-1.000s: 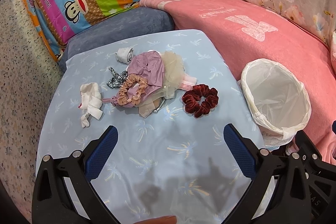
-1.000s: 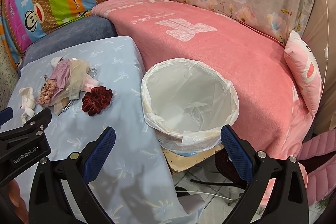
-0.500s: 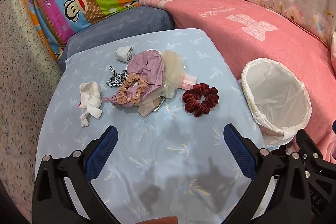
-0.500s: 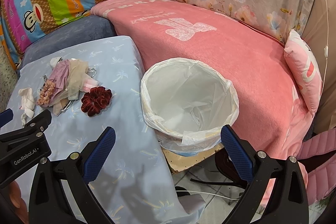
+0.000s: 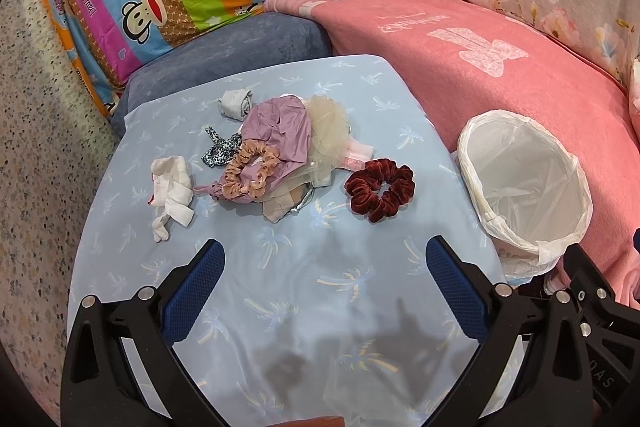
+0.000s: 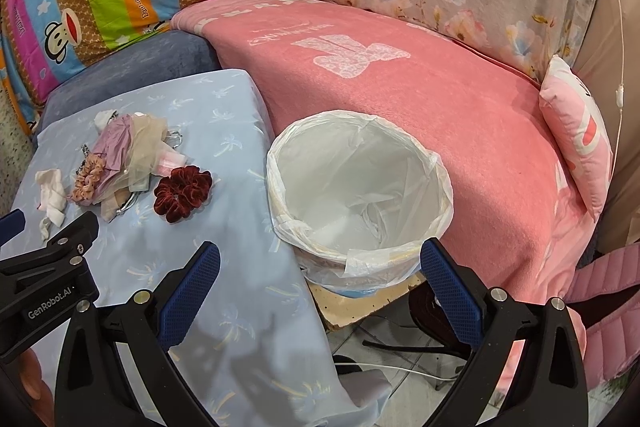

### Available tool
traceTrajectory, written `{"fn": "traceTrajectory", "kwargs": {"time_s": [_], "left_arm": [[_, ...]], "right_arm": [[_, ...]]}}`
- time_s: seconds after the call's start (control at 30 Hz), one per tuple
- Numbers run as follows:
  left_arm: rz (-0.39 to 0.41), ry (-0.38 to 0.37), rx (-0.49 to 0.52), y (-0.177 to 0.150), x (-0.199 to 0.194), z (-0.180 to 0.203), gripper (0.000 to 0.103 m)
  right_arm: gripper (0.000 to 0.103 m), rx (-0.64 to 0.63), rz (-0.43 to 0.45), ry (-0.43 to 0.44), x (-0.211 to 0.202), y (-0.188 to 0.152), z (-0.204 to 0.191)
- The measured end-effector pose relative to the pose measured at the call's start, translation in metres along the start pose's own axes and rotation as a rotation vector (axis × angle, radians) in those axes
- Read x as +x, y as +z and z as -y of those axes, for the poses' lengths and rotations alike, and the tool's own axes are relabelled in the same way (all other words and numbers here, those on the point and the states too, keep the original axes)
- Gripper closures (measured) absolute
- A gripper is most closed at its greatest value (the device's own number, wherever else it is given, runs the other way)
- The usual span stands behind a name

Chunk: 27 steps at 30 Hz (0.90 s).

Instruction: Collect trash

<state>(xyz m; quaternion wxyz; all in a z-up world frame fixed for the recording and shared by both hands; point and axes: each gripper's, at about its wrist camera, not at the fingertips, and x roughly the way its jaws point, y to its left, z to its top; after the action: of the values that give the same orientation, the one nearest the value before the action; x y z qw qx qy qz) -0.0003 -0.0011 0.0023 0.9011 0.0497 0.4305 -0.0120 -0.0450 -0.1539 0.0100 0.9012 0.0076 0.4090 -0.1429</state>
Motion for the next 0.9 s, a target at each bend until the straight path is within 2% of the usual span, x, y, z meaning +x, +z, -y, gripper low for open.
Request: {"fn": "traceTrajectory", "kwargs": {"time_s": [0.9], "left_arm": [[0.018, -0.016, 0.023, 0.0, -0.007, 0.001, 0.007]], "right_arm": [[0.006, 0.017, 0.024, -0.012, -0.012, 0.0, 0.004]]}}
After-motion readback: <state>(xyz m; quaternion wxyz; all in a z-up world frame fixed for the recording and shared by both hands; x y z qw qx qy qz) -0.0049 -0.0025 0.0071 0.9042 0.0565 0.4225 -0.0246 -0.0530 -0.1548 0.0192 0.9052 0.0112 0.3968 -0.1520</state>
